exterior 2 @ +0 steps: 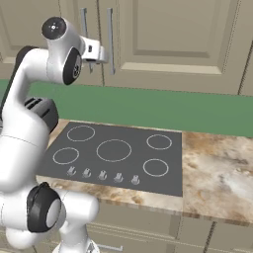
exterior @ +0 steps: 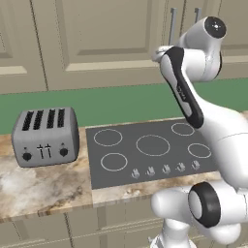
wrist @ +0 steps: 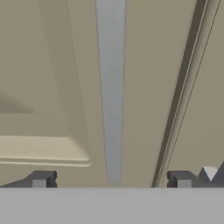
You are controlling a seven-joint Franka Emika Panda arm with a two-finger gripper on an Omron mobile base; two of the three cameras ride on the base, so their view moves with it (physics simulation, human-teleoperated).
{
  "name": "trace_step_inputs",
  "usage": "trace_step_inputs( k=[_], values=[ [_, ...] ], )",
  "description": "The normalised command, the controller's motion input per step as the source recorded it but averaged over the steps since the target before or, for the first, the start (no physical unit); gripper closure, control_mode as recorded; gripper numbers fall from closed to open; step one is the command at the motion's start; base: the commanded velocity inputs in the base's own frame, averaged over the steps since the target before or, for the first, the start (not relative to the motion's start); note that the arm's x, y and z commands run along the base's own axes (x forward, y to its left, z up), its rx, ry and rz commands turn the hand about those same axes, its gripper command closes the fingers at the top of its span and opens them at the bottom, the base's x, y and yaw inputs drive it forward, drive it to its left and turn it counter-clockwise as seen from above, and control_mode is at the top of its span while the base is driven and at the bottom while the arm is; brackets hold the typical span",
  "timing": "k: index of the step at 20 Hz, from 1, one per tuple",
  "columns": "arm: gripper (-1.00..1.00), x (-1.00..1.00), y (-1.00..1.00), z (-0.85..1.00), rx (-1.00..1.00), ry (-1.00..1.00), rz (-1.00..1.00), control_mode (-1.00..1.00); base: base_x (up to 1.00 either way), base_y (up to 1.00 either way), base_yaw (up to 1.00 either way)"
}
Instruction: Open the cabinet, pick the kettle from the cabinet, and place it in the sink.
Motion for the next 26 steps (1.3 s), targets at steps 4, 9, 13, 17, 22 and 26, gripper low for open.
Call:
trace_step_inputs(
  k=[4,9,13,17,22,26],
  values=[
    [-1.0,0.31,-0.04,0.07,0.04,0.0,0.0,-1.0,0.0,0.0,0.0],
    [-1.0,0.32,-0.06,0.05,0.03,0.0,0.0,-1.0,0.0,0.0,0.0],
    [-1.0,0.33,-0.02,0.01,0.02,0.0,0.0,-1.0,0.0,0.0,0.0],
    [-1.0,0.31,0.04,0.0,0.01,0.0,-0.04,-1.0,0.0,0.0,0.0],
    [1.0,0.3,0.15,0.0,0.0,0.0,-0.09,-1.0,0.0,0.0,0.0],
    [1.0,0.26,0.07,-0.02,0.0,0.0,-0.06,-1.0,0.0,0.0,0.0]
  ],
)
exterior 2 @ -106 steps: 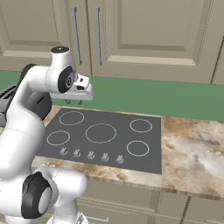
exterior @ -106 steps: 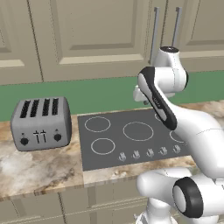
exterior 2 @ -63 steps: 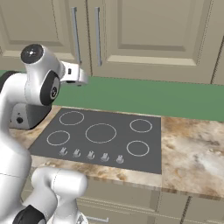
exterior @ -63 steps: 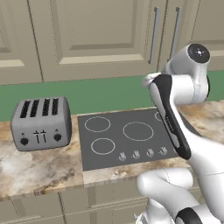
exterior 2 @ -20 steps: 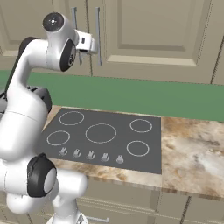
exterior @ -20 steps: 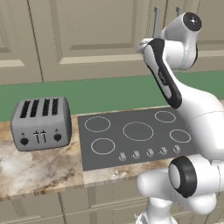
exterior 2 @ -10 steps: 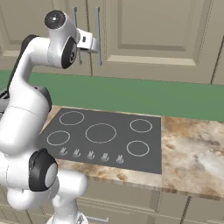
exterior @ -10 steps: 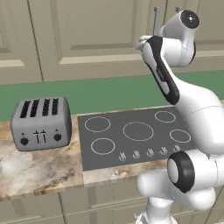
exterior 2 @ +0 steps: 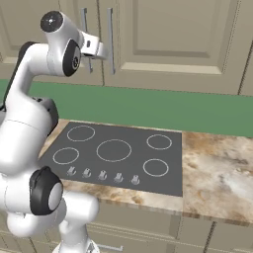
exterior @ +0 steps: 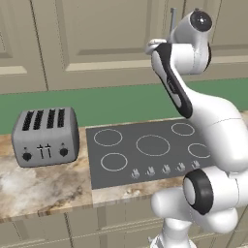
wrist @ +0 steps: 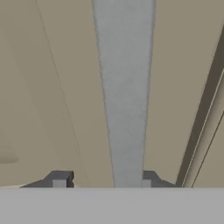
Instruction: Open the cabinet, pick the kettle from the cabinet, and place it in the sink.
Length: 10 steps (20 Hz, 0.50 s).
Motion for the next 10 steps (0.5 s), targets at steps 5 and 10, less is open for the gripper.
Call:
trace_step_inputs(
  k=[5,10],
  values=[
    [1.0,0.18,0.07,-0.01,0.01,0.0,-0.02,-1.0,0.0,0.0,0.0],
    [1.0,-0.04,0.05,-0.01,0.05,-0.01,0.0,-1.0,0.0,0.0,0.0]
  ],
)
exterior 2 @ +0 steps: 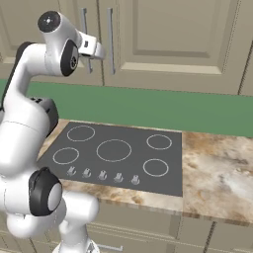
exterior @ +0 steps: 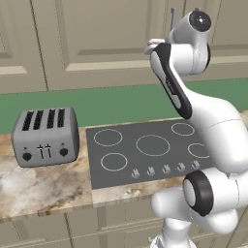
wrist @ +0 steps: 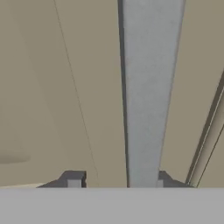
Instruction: Open the cabinet, pick the kettle from the cabinet, and place it in the sink.
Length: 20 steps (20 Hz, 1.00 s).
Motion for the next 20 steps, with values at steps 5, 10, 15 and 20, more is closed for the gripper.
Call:
trace_step_inputs(
  k=[5,10,15,20],
  values=[
    [1.0,-0.27,0.05,-0.02,0.06,-0.04,0.0,-1.0,0.0,0.0,0.0],
    [1.0,-0.39,0.08,-0.01,0.04,-0.06,0.0,-1.0,0.0,0.0,0.0],
    [1.0,-0.48,0.08,0.0,0.01,-0.1,0.0,-1.0,0.0,0.0,0.0],
    [1.0,-0.5,0.13,0.0,0.0,-0.05,0.0,-1.0,0.0,0.0,0.0]
  ],
)
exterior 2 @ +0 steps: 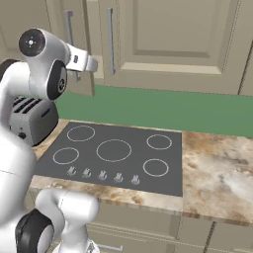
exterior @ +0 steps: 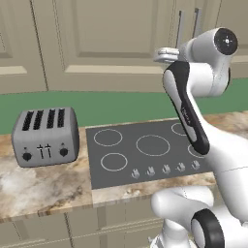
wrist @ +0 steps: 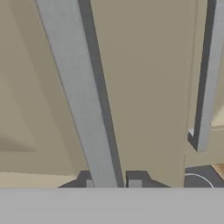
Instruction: Open the cabinet, pick the kettle from the cabinet, and place it in the sink.
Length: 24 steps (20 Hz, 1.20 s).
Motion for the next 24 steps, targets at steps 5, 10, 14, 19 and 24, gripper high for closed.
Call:
trace_step_inputs(
  k=[5,10,14,19,24],
  values=[
    [1.0,-0.49,0.18,0.0,0.0,0.0,0.0,-1.0,0.0,0.0,0.0],
    [1.0,-0.43,0.27,0.01,0.0,0.0,0.0,-1.0,0.0,0.0,0.0],
    [1.0,-0.44,0.31,0.01,-0.02,0.0,0.0,-1.0,0.0,0.0,0.0],
    [1.0,-0.44,0.36,0.0,-0.06,0.0,-0.02,-1.0,0.0,0.0,0.0],
    [1.0,-0.38,0.4,0.0,-0.06,0.0,-0.06,-1.0,0.0,0.0,0.0]
  ],
)
